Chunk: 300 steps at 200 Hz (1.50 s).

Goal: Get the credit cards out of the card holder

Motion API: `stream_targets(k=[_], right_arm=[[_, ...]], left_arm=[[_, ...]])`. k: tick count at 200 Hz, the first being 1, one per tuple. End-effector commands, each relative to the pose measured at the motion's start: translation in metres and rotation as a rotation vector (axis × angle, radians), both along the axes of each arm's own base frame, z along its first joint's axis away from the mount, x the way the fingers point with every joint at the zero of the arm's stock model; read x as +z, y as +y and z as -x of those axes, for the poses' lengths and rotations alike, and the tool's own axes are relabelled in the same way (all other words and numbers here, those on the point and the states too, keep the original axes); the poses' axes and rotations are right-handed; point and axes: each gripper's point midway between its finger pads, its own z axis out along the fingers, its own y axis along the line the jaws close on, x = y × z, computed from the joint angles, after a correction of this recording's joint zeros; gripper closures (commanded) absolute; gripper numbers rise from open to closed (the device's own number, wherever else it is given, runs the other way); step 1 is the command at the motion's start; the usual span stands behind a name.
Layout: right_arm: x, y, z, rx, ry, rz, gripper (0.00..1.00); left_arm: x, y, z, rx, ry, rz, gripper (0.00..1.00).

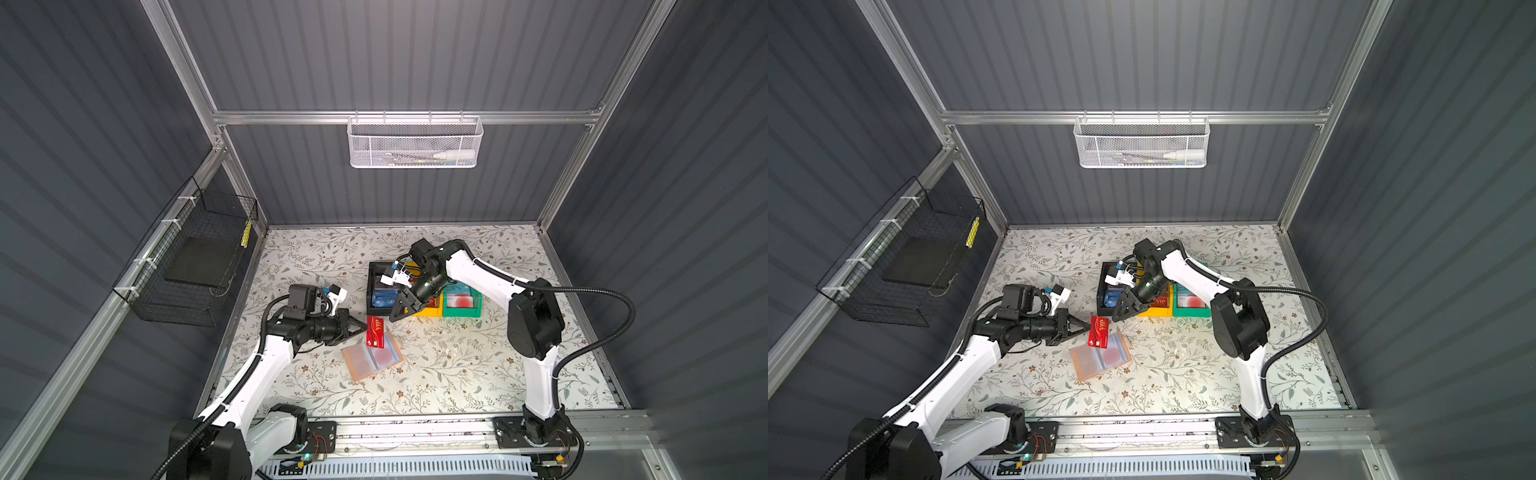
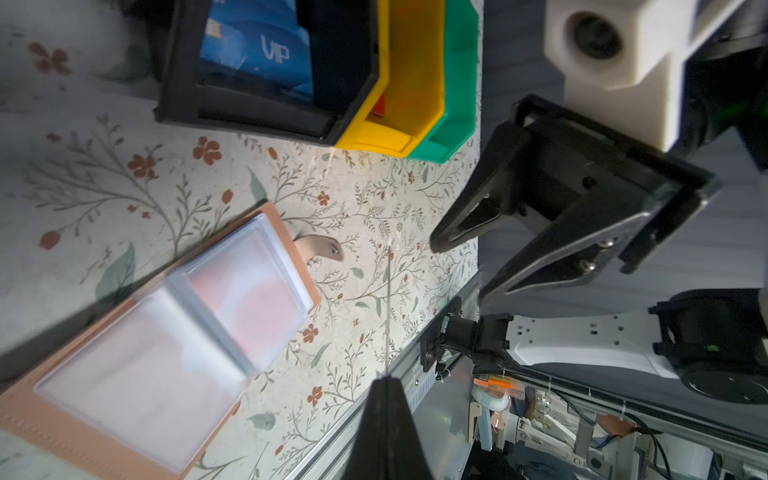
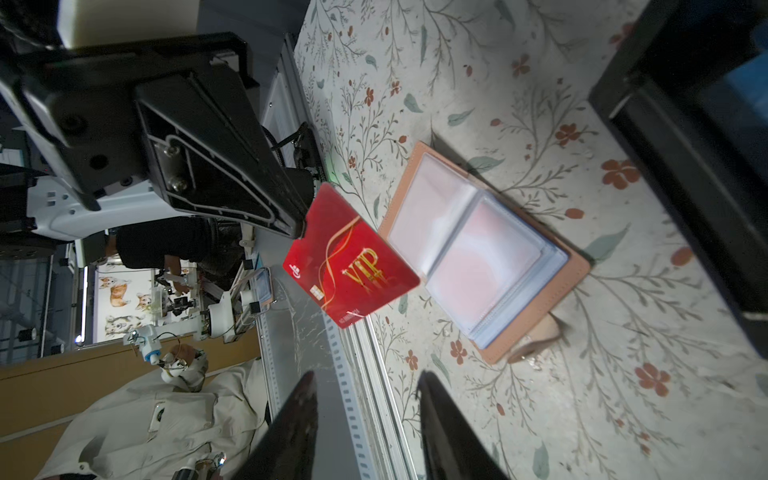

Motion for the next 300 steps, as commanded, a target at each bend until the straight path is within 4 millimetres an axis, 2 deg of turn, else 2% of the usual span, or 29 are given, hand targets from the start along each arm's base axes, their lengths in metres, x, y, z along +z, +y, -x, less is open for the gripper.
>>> stream_targets(k=[1, 49, 154, 170, 200, 248, 257, 271, 300], right_arm=[[0.008, 0.004, 0.011, 0.002, 0.066, -0.06, 0.57], [0.002, 0.004, 0.013, -0.013, 0.082, -0.066, 0.57], [0.015, 0.014, 0.012, -0.012, 0.121, -0.167, 0.58], [0.019, 0.016, 0.014, -0.003, 0.13, -0.196, 0.62], [0.028, 0.018, 0.017, 0.007, 0.154, -0.25, 0.78], [0.039, 0.018, 0.022, 0.013, 0.181, -0.319, 0.98], [0.041, 0.018, 0.021, 0.01, 0.177, -0.326, 1.0], [0.045, 0.019, 0.019, -0.005, 0.162, -0.338, 1.0], [0.053, 0.021, 0.001, -0.083, 0.109, -0.351, 1.0]], left_arm=[[0.035, -0.007, -0.007, -0.024, -0.117, 0.09, 1.0], [0.031, -0.008, -0.01, 0.0, -0.122, 0.119, 1.0], [0.011, -0.007, -0.013, 0.024, -0.08, 0.11, 1.0], [0.01, -0.007, -0.013, 0.024, -0.077, 0.11, 1.0], [0.01, -0.006, -0.014, 0.03, -0.078, 0.105, 1.0], [0.008, -0.004, -0.015, 0.045, -0.076, 0.091, 1.0], [0.008, -0.003, -0.015, 0.052, -0.076, 0.08, 1.0], [0.005, 0.001, -0.016, 0.075, -0.074, 0.048, 0.78], [0.009, 0.01, -0.017, 0.141, -0.11, 0.014, 0.57]])
